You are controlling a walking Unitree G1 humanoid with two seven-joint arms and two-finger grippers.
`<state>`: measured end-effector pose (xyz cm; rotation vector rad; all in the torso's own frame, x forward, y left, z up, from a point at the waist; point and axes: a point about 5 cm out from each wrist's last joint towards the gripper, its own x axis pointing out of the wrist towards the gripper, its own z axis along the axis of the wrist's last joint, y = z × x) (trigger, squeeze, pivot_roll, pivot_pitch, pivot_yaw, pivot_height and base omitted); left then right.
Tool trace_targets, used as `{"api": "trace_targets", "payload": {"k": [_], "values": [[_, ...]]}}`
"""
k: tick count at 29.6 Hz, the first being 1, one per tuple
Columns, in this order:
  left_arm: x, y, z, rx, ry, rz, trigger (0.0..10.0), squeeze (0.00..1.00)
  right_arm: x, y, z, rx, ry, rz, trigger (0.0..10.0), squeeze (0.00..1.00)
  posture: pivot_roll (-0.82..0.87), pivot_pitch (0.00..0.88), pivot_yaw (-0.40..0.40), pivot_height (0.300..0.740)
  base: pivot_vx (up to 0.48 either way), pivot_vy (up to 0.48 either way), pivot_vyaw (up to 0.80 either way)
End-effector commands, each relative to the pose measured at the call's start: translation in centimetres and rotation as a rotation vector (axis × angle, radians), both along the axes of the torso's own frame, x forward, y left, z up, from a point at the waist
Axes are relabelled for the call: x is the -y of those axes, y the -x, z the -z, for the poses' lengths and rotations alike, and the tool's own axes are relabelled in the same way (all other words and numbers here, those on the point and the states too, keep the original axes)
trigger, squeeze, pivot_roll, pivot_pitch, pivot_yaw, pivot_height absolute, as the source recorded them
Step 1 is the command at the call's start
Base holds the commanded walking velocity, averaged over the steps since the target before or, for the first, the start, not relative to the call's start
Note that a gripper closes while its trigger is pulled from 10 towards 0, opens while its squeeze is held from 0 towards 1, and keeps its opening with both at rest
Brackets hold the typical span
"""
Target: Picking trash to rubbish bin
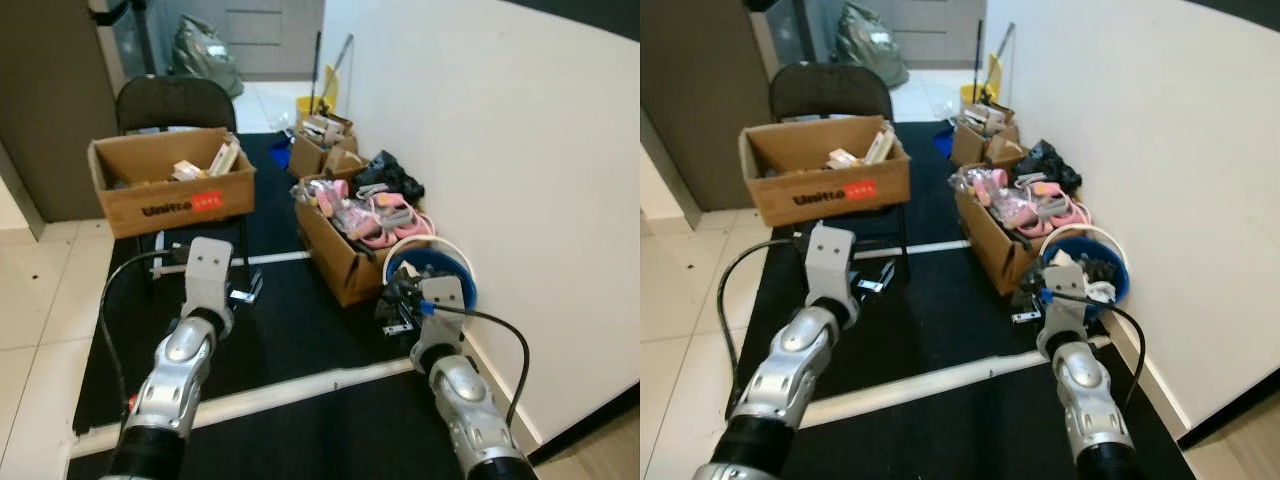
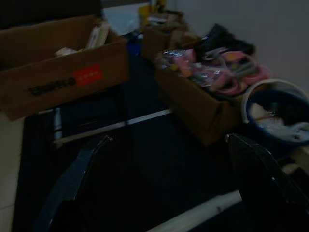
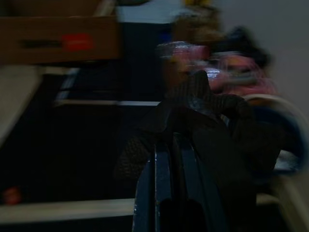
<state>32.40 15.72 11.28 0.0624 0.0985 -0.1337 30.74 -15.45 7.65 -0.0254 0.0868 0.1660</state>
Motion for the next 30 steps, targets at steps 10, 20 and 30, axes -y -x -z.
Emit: {"api": "trace_targets", "payload": {"k": [10, 20, 30], "values": [[0.2, 0.1, 0.2, -0.008, -0.013, 0.02, 10.0, 0.0, 0.2, 0.0, 0.3, -0.017, 0.019, -0.004, 10.0, 0.0, -0.07, 0.02, -0.026, 0.74, 0.365, 0.0, 0.0], [0.2, 0.1, 0.3, -0.011, -0.014, 0.017, 10.0, 0.0, 0.1, 0.0, 0.4, -0.016, 0.017, -0.009, 10.0, 0.0, -0.07, 0.022, -0.026, 0.74, 0.365, 0.0, 0.0], [-1.0, 0.6, 2.1, -0.075, -0.029, -0.021, 10.0, 0.0, -0.4, 0.7, 2.2, -0.101, 0.046, -0.056, 10.0, 0.0, -0.07, 0.03, -0.026, 0.74, 0.356, 0.0, 0.0]]}}
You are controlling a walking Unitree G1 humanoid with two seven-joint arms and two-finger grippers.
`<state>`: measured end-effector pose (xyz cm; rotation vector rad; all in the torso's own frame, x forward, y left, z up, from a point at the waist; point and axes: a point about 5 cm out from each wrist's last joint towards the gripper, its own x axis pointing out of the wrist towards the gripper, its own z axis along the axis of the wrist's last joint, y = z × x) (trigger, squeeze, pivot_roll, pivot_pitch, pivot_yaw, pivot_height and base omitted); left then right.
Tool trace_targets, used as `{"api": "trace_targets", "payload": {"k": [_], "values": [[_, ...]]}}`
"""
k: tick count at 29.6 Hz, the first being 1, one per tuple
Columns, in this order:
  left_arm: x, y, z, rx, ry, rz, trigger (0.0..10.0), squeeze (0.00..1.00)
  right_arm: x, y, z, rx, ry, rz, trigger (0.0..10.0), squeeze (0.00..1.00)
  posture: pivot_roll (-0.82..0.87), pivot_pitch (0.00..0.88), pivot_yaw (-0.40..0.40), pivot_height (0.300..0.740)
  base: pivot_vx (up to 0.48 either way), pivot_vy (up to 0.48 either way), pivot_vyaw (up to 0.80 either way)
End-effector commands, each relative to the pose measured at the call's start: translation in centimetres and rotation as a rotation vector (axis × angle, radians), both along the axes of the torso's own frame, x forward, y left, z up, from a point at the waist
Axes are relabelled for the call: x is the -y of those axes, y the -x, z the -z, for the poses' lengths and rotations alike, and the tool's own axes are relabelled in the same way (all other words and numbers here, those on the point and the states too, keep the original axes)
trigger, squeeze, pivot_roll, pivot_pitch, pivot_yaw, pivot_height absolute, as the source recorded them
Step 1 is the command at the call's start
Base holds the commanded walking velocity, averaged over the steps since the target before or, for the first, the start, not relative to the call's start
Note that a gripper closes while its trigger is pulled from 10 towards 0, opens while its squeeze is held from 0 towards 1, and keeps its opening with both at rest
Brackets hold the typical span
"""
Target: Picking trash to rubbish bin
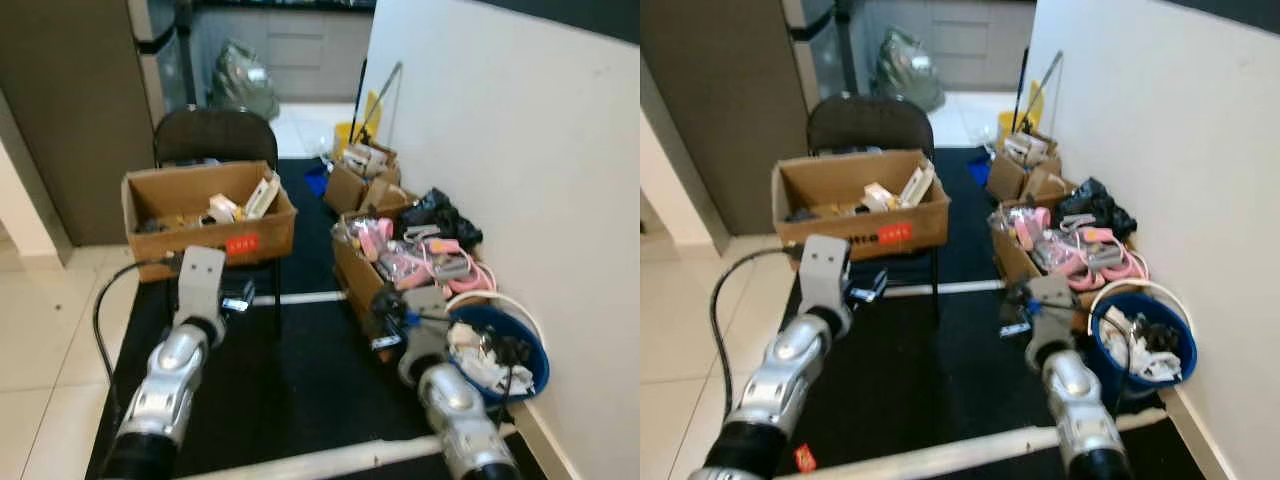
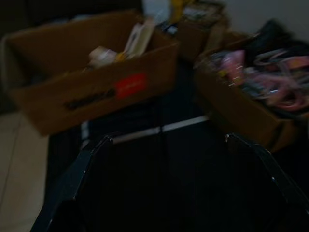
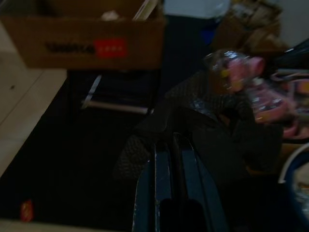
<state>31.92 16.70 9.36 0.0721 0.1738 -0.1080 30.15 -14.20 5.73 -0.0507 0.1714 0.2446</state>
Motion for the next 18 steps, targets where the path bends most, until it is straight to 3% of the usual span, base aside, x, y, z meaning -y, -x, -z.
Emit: {"api": "trace_targets", "payload": {"k": [1, 18], "values": [[-0.05, 0.12, 0.2, -0.002, -0.014, 0.007, 10.0, 0.0, 0.95, 0.08, 0.44, -0.021, 0.018, 0.028, 10.0, 0.0, -0.07, 0.032, -0.026, 0.74, 0.349, 0.0, 0.0], [-0.29, -0.21, -0.48, 0.015, -0.012, 0.006, 10.0, 0.0, 1.18, -0.68, 0.13, -0.012, 0.014, 0.049, 10.0, 0.0, -0.07, 0.038, -0.026, 0.74, 0.342, 0.0, 0.0]]}}
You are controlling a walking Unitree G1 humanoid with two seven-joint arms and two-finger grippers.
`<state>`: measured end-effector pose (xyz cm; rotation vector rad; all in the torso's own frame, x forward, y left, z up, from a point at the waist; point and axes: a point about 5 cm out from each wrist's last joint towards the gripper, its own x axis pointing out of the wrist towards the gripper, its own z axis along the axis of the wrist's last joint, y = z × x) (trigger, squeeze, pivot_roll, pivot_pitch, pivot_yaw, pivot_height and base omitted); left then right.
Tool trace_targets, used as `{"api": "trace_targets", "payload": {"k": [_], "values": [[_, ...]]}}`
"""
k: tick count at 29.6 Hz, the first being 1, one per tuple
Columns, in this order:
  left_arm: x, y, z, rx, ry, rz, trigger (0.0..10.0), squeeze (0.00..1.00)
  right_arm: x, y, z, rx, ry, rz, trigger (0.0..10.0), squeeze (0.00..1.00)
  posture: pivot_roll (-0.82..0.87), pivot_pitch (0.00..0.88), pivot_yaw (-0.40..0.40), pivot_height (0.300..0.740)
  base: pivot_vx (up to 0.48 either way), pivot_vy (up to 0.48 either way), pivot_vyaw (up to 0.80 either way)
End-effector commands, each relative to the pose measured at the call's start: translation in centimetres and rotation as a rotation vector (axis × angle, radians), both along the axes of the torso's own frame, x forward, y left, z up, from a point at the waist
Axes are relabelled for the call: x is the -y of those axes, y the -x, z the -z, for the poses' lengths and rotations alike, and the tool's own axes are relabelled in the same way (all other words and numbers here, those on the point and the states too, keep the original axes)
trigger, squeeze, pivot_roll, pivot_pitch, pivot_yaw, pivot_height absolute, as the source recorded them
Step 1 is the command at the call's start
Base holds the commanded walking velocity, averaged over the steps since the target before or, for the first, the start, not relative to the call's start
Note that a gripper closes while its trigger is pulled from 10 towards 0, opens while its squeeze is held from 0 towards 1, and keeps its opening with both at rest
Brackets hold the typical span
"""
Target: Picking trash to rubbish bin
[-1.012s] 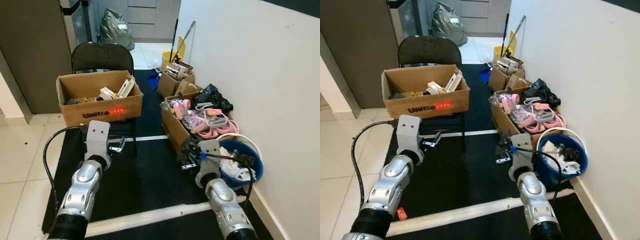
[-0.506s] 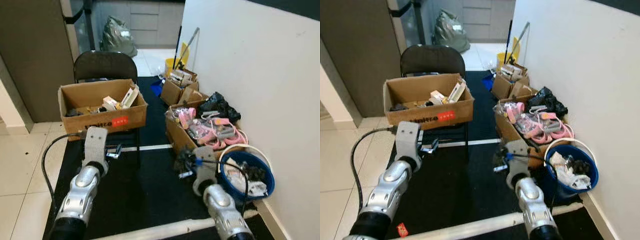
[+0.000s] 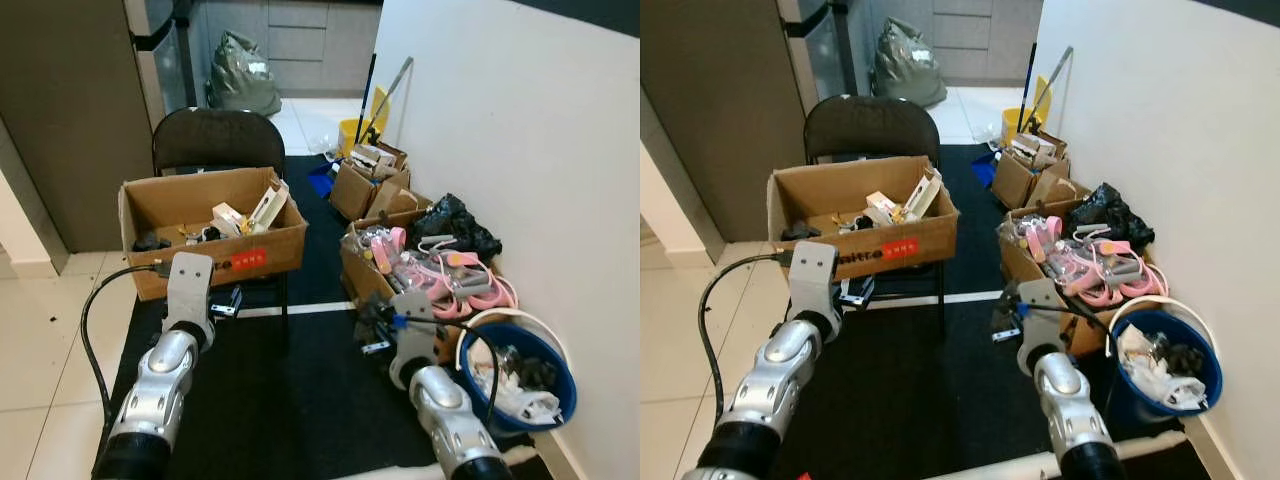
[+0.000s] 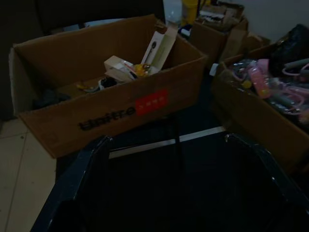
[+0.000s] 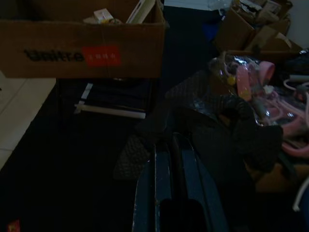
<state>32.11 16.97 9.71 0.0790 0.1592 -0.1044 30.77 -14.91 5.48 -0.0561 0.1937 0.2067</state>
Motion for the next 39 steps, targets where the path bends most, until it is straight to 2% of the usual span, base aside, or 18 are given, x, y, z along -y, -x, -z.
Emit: {"api": "trace_targets", "payload": {"k": [1, 25, 39], "values": [[0.01, -0.04, -0.17, 0.001, -0.005, 0.009, 10.0, 0.0, 0.46, -0.11, -0.23, 0.012, 0.003, 0.012, 10.0, 0.0, -0.07, 0.039, -0.025, 0.74, 0.356, 0.0, 0.0], [0.23, -0.16, -0.27, 0.004, -0.009, 0.018, 10.0, 0.0, 0.58, -0.35, -0.24, 0.009, -0.007, 0.025, 10.0, 0.0, -0.06, 0.041, -0.027, 0.74, 0.358, 0.0, 0.0], [0.21, -0.16, -0.36, 0.004, -0.007, 0.024, 10.0, 0.0, -0.15, -0.51, -0.59, 0.031, 0.002, -0.02, 10.0, 0.0, -0.06, 0.042, -0.023, 0.74, 0.357, 0.0, 0.0]]}}
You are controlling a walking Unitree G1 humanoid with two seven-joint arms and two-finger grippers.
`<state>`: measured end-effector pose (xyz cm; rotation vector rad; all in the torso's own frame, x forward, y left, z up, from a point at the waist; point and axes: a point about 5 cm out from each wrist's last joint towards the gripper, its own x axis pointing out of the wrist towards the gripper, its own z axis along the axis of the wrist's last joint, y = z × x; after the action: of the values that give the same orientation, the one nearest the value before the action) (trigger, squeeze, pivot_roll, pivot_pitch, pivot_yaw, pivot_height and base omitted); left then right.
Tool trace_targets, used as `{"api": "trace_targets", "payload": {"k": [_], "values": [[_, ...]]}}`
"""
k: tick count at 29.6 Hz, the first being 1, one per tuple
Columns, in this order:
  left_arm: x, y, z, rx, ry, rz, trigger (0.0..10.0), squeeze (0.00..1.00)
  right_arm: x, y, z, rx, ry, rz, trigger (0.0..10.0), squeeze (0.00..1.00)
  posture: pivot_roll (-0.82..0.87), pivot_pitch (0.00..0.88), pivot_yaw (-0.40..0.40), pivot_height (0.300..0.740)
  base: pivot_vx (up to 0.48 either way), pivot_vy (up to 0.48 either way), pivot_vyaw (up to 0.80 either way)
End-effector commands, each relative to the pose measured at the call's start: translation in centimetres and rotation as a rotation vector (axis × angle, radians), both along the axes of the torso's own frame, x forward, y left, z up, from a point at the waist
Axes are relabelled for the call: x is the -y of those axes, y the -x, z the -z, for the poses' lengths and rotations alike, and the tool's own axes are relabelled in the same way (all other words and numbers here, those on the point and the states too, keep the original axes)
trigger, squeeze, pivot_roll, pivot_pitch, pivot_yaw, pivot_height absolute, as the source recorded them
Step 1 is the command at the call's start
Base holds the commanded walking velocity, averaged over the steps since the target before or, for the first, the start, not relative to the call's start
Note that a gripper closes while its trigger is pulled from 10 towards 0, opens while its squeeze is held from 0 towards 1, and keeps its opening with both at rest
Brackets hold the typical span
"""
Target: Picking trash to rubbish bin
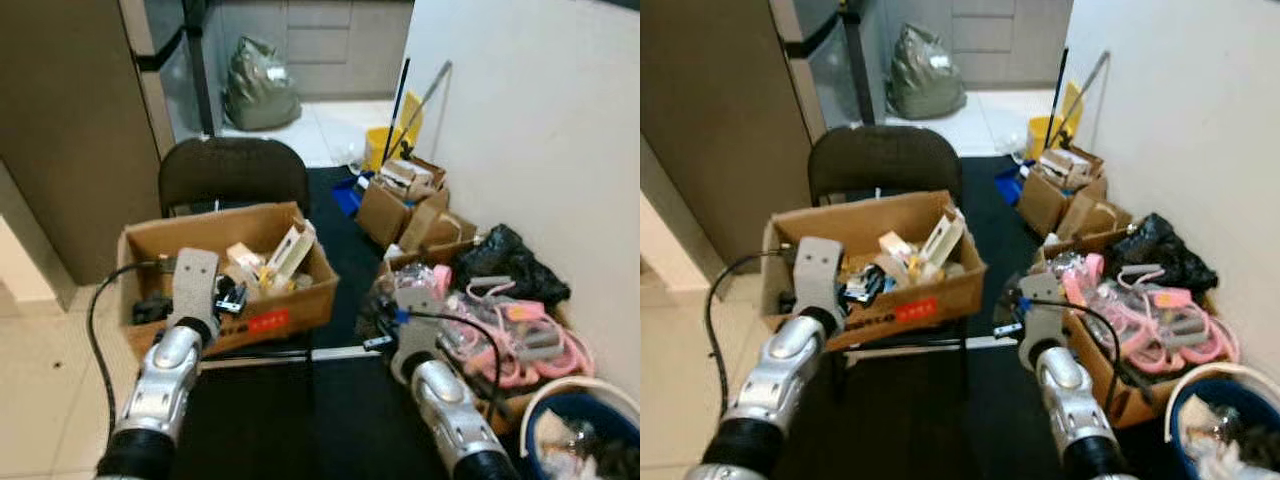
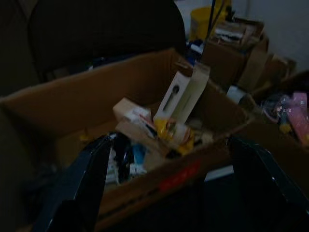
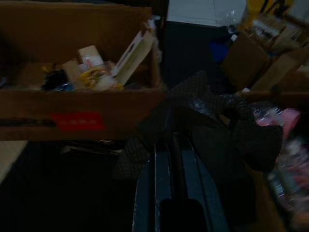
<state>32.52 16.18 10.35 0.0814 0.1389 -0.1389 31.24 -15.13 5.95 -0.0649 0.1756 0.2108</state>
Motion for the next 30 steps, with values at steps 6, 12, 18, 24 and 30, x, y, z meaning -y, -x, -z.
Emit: {"api": "trace_targets", "payload": {"k": [6, 12, 18, 24, 30], "values": [[-0.6, 0.38, 0.3, -0.015, -0.021, -0.005, 10.0, 0.0, -0.83, -0.09, -0.26, 0.022, 0.009, -0.046, 10.0, 0.0, -0.05, 0.043, -0.021, 0.74, 0.356, 0.0, 0.0], [-0.63, 0.44, 0.27, -0.016, -0.02, -0.005, 10.0, 0.0, -1.08, -0.1, -0.3, 0.025, 0.024, -0.061, 10.0, 0.0, -0.05, 0.049, -0.021, 0.74, 0.358, 0.0, 0.8], [-0.59, 0.48, 0.26, -0.018, -0.02, -0.001, 10.0, 0.0, -0.72, -0.1, -0.33, 0.03, -0.015, -0.024, 10.0, 0.0, -0.05, 0.052, -0.019, 0.74, 0.358, 0.0, 0.27], [-0.48, 0.43, 0.23, -0.019, -0.023, 0.005, 10.0, 0.0, -0.54, -0.15, -0.42, 0.035, -0.015, -0.017, 10.0, 0.0, -0.05, 0.052, -0.018, 0.74, 0.356, 0.0, 0.0], [-0.37, 0.45, 0.23, -0.02, -0.028, 0.013, 10.0, 0.0, -0.55, -0.19, -0.41, 0.035, -0.018, -0.013, 10.0, 0.0, -0.05, 0.051, -0.017, 0.74, 0.357, 0.0, 0.0]]}}
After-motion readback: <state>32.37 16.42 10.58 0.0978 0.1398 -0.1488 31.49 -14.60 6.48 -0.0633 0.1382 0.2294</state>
